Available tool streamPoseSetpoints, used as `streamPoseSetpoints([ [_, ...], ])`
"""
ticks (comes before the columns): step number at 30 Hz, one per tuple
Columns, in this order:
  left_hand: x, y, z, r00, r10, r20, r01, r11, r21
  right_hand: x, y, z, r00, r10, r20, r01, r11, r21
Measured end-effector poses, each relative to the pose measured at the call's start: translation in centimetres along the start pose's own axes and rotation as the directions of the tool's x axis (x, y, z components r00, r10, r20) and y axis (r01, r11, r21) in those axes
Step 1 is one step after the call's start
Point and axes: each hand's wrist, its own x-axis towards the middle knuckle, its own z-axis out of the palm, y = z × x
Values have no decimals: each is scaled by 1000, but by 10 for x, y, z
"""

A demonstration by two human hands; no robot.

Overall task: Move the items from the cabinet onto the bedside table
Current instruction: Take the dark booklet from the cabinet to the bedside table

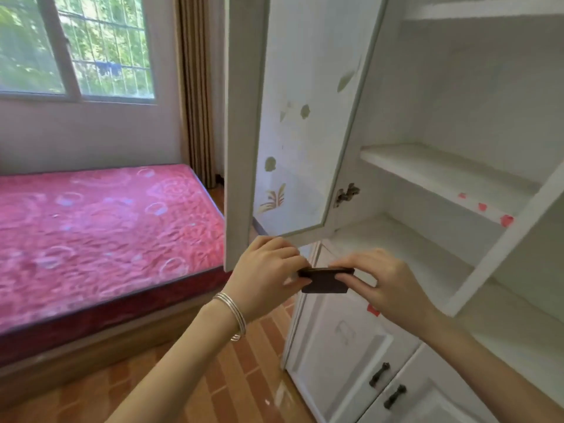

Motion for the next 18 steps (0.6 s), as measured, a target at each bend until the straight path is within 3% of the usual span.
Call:
streamPoseSetpoints([
  [7, -122, -24, -38, 986, -164, 7, 162, 981, 102, 15, -68, 67, 962, -166, 218, 114, 966, 231],
  [13, -241, -57, -101, 947, -318, -50, 322, 931, 173, 50, -157, 135, 883, -370, 287, 283, 910, 303],
  [18, -347, -79, -168, 882, -467, -67, 468, 848, 250, 73, -275, 193, 833, -490, 256, 359, 831, 424],
])
